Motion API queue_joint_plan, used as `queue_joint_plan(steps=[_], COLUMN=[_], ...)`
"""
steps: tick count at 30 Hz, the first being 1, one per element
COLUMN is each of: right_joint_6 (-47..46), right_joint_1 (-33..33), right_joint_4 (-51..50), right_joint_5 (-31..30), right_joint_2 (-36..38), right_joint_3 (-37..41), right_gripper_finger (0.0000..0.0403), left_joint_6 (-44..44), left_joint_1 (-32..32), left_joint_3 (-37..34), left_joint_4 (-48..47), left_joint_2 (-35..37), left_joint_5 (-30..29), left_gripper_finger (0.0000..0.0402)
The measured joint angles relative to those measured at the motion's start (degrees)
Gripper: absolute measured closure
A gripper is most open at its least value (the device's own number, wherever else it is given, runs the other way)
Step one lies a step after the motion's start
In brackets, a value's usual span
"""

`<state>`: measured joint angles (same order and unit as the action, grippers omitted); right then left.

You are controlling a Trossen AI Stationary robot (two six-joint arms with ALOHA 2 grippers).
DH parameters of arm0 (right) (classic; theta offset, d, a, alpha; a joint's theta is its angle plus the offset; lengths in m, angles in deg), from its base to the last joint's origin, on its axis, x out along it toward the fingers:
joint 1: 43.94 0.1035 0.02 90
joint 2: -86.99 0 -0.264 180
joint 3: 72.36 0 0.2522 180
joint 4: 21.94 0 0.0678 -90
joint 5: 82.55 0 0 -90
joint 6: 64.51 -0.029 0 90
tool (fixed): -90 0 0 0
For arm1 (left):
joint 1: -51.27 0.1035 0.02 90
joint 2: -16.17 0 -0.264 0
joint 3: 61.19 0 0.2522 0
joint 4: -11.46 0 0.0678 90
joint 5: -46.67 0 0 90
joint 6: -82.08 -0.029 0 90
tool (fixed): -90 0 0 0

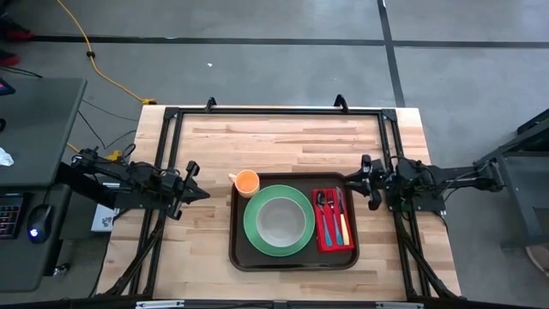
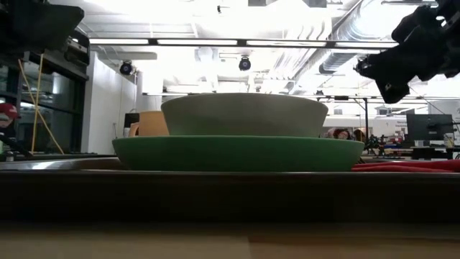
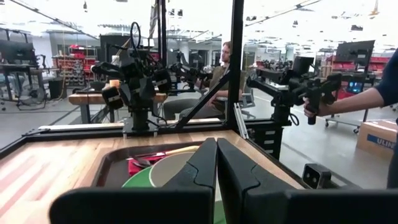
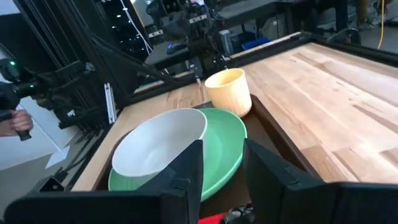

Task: Set up tray
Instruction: Return to Home Position

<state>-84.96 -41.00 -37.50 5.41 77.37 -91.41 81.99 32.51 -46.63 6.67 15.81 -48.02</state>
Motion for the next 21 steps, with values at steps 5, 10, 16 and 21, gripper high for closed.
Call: queue_joint_plan(steps=[5, 10, 16, 21], right_joint_6=[0.20, 1.86, 1.86, -3.55], right_joint_1=[0.00, 0.00, 0.00, 0.00], right_joint_4=[1.93, 1.54, 1.60, 1.61], right_joint_5=[0.59, 1.54, 1.57, 1.90], right_joint_2=[0.00, 0.00, -0.02, -0.04], right_joint_3=[1.32, 1.32, 1.32, 1.32], right_gripper_finger=[0.0311, 0.0313, 0.0312, 0.0312], left_joint_6=[-0.10, -0.10, -0.10, -0.10], left_joint_1=[0.00, 0.00, 0.00, 0.00], left_joint_3=[0.00, 0.00, 0.00, 0.00], left_joint_4=[-1.00, -1.49, -2.14, -2.42], left_joint_2=[0.00, 0.00, -0.04, -0.04], left_joint_5=[0.00, -0.02, -0.02, -0.03], left_gripper_finger=[0.0357, 0.0357, 0.0357, 0.0357])
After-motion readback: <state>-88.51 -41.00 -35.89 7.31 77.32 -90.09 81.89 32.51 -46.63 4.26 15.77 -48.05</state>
